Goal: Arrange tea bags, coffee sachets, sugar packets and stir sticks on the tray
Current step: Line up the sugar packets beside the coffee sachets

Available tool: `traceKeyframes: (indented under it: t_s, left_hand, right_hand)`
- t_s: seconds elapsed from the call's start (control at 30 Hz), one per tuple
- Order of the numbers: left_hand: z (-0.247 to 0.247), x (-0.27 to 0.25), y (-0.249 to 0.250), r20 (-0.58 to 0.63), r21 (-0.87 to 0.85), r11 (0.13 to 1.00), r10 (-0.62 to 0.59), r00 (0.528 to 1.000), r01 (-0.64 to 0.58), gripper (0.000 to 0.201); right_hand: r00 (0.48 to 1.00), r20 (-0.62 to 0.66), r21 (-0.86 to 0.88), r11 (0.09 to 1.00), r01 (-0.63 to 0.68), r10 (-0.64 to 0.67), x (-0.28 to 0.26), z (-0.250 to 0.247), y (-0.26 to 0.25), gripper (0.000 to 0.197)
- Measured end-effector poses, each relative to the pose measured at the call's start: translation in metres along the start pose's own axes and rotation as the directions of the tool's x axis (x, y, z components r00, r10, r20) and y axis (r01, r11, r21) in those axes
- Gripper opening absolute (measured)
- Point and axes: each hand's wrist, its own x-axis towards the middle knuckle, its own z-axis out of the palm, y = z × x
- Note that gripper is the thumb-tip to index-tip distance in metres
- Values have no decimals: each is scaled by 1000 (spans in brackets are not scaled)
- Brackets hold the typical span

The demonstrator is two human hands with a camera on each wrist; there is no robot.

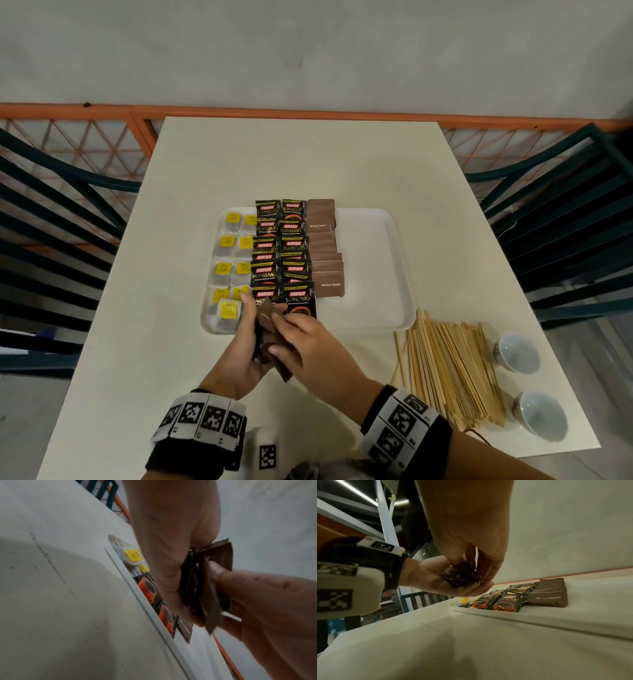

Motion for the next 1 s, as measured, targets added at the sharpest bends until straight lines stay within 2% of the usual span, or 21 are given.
traceKeyframes:
  t_s: [0.13, 0.23, 0.3, 0.37, 0.5, 0.53, 0.63, 0.7, 0.77, 0.83, 1.0]
  left_hand:
    - [-9, -4, 1, 95, -82, 997, -8, 995, 15, 43]
    - [-12, -3, -2, 123, -77, 997, 18, 992, -9, 42]
    - [-14, -1, -3, 111, -135, 991, 30, 993, -15, 35]
    - [-17, -1, -2, 99, -160, 987, 27, 995, -11, 31]
    - [-15, -8, 1, 130, -147, 989, 47, 990, -28, 42]
    - [-14, -8, 1, 136, -135, 990, 55, 989, -37, 47]
    - [-13, -7, 0, 150, -66, 996, 76, 986, -66, 60]
    - [-14, -5, -2, 146, -24, 997, 81, 986, -78, 58]
    - [-15, -4, -4, 131, -16, 997, 78, 988, -76, 52]
    - [-17, -1, -6, 117, -44, 996, 84, 990, -80, 52]
    - [-18, 1, -9, 92, -43, 994, 106, 990, -102, 51]
  right_hand:
    - [999, 35, -156, 987, -25, 31, -1, -3, 2, 78]
    - [988, 126, -93, 993, -78, 89, -1, -10, 2, 83]
    - [977, 153, 92, 982, -164, 149, 0, -15, 1, 68]
    - [974, 93, 303, 926, -227, 208, 3, -21, 1, 42]
    - [959, -16, 434, 866, -248, 283, 11, -27, 10, 15]
    - [950, -19, 472, 840, -266, 312, 13, -28, 11, 17]
    - [951, 34, 511, 812, -282, 308, 15, -31, 16, 44]
    - [958, 100, 499, 819, -283, 270, 15, -34, 16, 55]
    - [961, 130, 419, 864, -278, 246, 15, -36, 17, 49]
    - [960, 124, 375, 884, -279, 250, 14, -38, 19, 34]
    - [949, 155, 426, 849, -314, 274, 11, -35, 19, 14]
